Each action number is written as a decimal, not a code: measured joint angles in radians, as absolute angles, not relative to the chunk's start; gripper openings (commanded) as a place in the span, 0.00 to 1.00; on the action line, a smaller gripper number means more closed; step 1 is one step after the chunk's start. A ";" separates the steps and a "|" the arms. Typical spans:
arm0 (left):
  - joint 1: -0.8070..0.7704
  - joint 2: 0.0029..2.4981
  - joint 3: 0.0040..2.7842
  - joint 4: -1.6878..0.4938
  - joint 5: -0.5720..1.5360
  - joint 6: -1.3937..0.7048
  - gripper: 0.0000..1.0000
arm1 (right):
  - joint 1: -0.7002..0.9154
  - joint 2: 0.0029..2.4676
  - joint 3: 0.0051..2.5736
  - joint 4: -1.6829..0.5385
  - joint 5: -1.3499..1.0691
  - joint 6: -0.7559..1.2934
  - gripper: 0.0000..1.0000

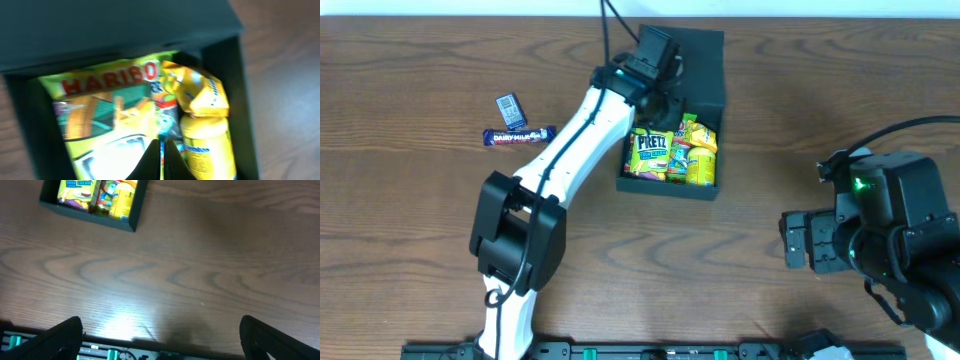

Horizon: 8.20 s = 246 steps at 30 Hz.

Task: Pack container
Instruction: 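Carry the Pretz box into the black box and release it, then move left gripper to the blue Dairy Milk bar and grasp it, then lower the Dairy Milk bar into the box and release it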

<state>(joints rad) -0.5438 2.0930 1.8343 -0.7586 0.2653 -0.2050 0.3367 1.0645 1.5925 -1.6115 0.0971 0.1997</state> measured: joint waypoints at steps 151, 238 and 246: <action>-0.031 1.957 1.277 -0.505 -0.021 -1.196 0.06 | 0.337 1.065 1.592 -1.612 0.097 0.200 0.99; -0.617 2.091 1.618 -0.594 0.139 -0.311 0.75 | 0.337 1.065 1.592 -1.612 0.097 0.200 0.99; -0.621 2.091 1.619 -0.592 0.151 -0.318 0.74 | 0.337 1.065 1.592 -1.612 0.097 0.200 0.99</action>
